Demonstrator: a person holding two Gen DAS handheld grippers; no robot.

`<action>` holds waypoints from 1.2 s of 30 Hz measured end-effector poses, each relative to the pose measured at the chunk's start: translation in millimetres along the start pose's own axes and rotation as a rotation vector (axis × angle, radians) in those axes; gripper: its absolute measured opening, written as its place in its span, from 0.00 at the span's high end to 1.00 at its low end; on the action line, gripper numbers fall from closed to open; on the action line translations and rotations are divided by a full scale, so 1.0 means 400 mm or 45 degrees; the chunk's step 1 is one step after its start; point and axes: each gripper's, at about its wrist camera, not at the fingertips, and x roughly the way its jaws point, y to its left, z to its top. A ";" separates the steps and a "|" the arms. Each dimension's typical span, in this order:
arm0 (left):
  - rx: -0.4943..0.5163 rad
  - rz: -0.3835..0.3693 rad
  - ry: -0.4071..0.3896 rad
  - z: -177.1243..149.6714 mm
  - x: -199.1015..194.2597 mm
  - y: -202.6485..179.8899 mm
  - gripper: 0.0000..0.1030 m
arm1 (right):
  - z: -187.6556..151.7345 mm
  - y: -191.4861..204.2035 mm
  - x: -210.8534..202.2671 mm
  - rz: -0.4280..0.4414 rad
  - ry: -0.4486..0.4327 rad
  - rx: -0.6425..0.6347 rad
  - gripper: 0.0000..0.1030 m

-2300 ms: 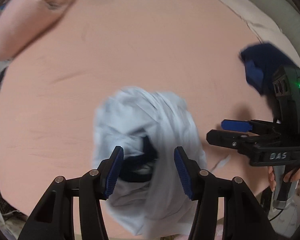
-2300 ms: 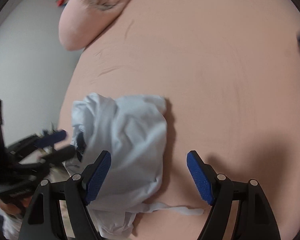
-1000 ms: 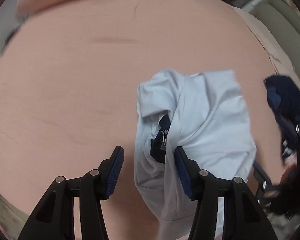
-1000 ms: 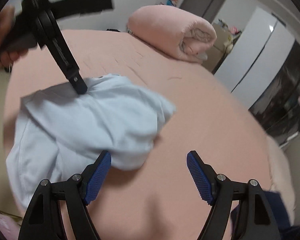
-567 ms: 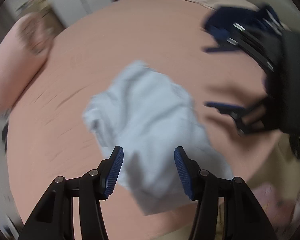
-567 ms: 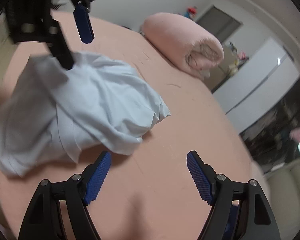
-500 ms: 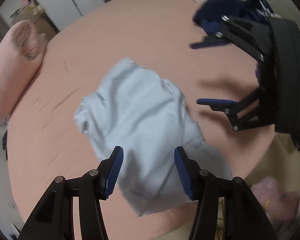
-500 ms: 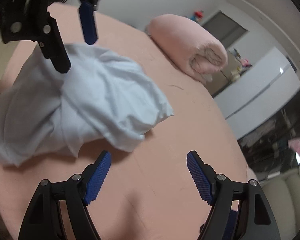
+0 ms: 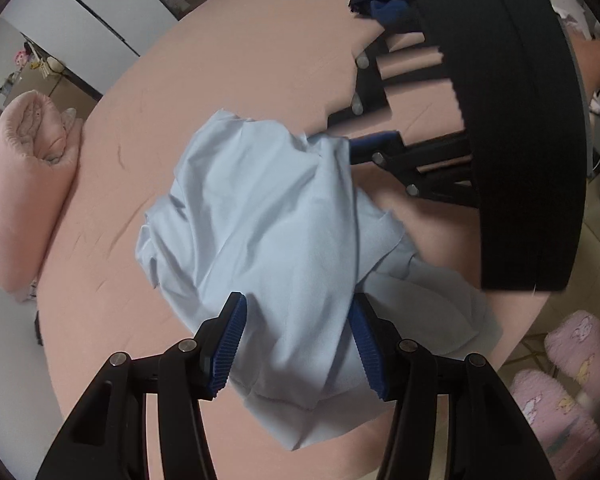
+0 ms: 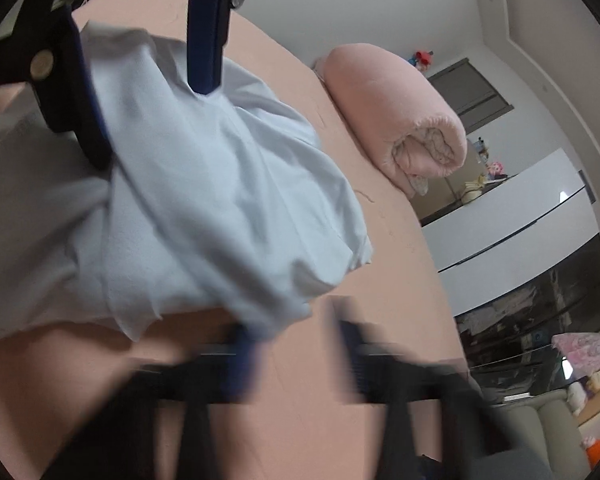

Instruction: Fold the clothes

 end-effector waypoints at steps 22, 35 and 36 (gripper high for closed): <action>-0.220 -0.150 -0.040 -0.204 -0.141 0.126 0.93 | 0.040 -0.035 -0.155 0.428 -0.039 0.458 0.99; -0.129 -0.199 0.028 -0.233 -0.130 0.045 0.91 | 0.001 0.055 -0.170 0.623 0.059 0.380 0.95; -0.134 -0.200 0.035 -0.231 -0.132 0.043 0.91 | 0.000 0.052 -0.171 0.628 0.056 0.393 0.95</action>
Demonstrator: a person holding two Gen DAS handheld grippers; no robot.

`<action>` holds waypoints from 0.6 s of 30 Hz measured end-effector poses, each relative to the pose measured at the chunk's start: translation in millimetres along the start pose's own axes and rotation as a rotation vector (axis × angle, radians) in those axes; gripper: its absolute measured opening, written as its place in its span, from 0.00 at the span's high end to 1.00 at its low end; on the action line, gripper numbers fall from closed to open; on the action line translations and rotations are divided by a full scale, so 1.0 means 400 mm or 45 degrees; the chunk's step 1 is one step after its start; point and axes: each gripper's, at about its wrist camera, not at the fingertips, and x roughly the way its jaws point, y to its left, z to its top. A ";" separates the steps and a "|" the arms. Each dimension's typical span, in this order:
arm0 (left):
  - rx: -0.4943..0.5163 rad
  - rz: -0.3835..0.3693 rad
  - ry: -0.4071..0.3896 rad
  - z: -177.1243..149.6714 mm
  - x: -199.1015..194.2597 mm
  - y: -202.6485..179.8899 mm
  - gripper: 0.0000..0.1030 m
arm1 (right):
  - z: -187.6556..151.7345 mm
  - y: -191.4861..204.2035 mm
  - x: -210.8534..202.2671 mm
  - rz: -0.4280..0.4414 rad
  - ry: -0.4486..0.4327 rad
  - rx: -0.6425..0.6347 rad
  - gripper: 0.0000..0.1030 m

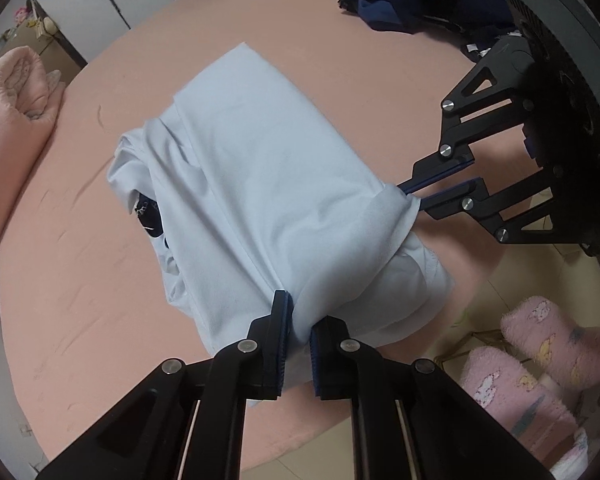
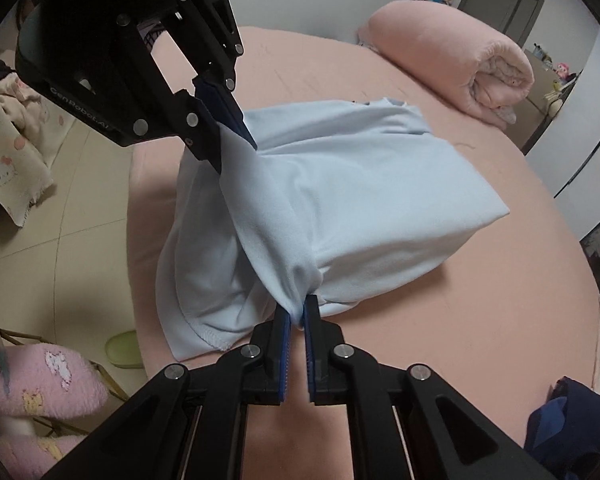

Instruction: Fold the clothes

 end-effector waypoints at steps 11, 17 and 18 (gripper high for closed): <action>-0.012 0.036 -0.123 -0.008 -0.129 -0.001 0.12 | 0.001 0.014 -0.138 -0.076 -0.101 -0.085 0.23; -0.181 0.051 -0.196 0.071 -0.126 0.113 0.12 | 0.044 -0.124 -0.140 -0.062 -0.115 0.256 0.23; -0.256 0.025 -0.204 0.079 -0.094 0.187 0.12 | 0.050 -0.166 -0.124 -0.051 -0.105 0.364 0.23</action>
